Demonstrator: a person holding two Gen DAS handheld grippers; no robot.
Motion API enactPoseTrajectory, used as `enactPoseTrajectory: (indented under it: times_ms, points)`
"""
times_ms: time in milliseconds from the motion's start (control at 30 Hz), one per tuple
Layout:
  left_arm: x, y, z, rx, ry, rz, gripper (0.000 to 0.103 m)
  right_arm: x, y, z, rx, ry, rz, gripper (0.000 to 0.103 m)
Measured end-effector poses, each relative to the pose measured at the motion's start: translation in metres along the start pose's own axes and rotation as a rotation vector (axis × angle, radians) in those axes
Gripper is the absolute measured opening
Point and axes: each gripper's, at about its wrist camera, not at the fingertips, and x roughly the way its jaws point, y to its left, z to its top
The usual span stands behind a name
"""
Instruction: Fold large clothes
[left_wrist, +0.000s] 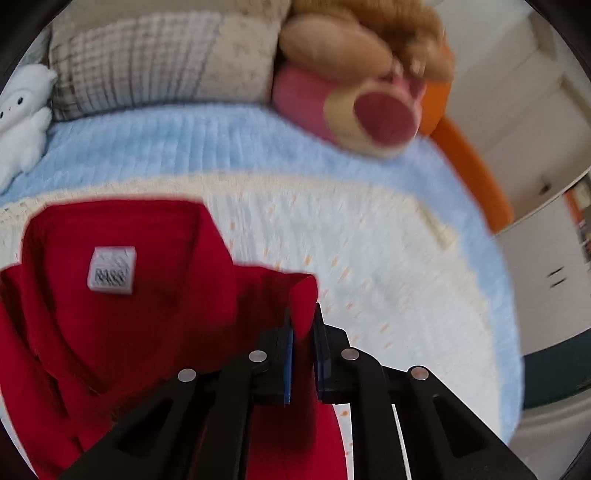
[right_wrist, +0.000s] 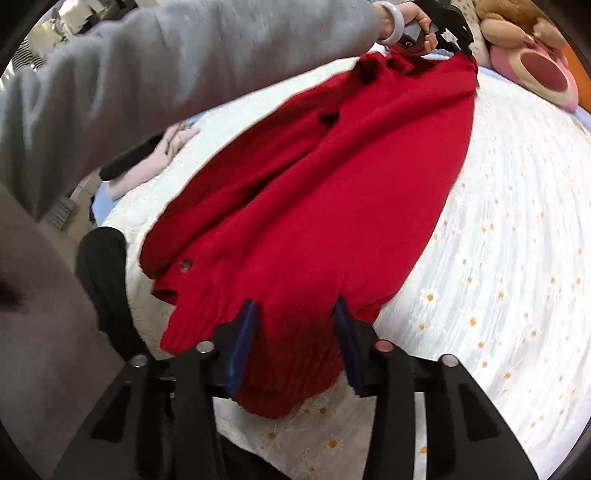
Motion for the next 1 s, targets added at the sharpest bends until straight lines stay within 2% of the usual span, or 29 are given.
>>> enactPoseTrajectory:
  times_ms: [100,200,300,333,433,467,500,533,567,633,700,800,833,900,1000]
  points:
    - [-0.003,0.023,0.003,-0.037,-0.003,0.007,0.014,0.004,0.001,0.001,-0.019,0.04,-0.022,0.04]
    - [0.015,0.049,-0.01,-0.067,0.029,0.034,0.014,0.009,0.0,-0.004,-0.006,0.054,-0.027,0.041]
    - [0.039,0.073,-0.022,-0.11,0.053,0.005,0.015,0.014,-0.004,-0.006,0.023,0.065,-0.027,0.041]
    - [0.042,0.074,-0.024,-0.113,0.041,-0.006,0.015,0.017,-0.003,-0.006,0.02,0.069,-0.036,0.042]
    - [0.039,0.063,-0.021,-0.07,0.047,0.019,0.018,0.024,0.004,-0.005,0.003,0.079,-0.066,0.046]
    - [0.034,0.06,-0.021,-0.073,0.046,0.013,0.023,0.024,0.004,-0.003,0.009,0.077,-0.069,0.048]
    - [0.022,0.054,-0.021,-0.072,0.037,0.001,0.042,0.022,0.002,-0.001,0.019,0.076,-0.069,0.05]
    - [0.005,0.048,-0.022,-0.059,0.019,0.005,0.056,0.021,0.0,0.0,0.035,0.075,-0.072,0.057]
    - [-0.008,0.042,-0.024,-0.041,0.006,0.015,0.06,0.018,-0.003,0.0,0.055,0.066,-0.081,0.067]
    - [-0.052,0.022,-0.033,0.038,-0.025,0.053,0.08,0.004,-0.009,-0.002,0.118,0.031,-0.093,0.073]
    - [-0.088,0.007,-0.047,0.098,-0.039,0.001,0.081,-0.014,-0.012,-0.006,0.163,-0.023,-0.053,0.073]
    - [-0.133,-0.017,-0.091,0.18,-0.01,-0.13,0.081,-0.037,-0.007,-0.011,0.195,-0.132,-0.033,0.07]
    - [-0.139,-0.022,-0.107,0.2,0.007,-0.159,0.081,-0.041,-0.004,-0.012,0.197,-0.163,-0.025,0.065]
    - [-0.139,-0.03,-0.142,0.248,0.066,-0.168,0.081,-0.039,0.008,-0.011,0.186,-0.195,0.0,0.052]
    - [-0.108,-0.022,-0.185,0.261,0.201,-0.103,0.079,-0.015,0.031,-0.006,0.144,-0.132,-0.005,0.04]
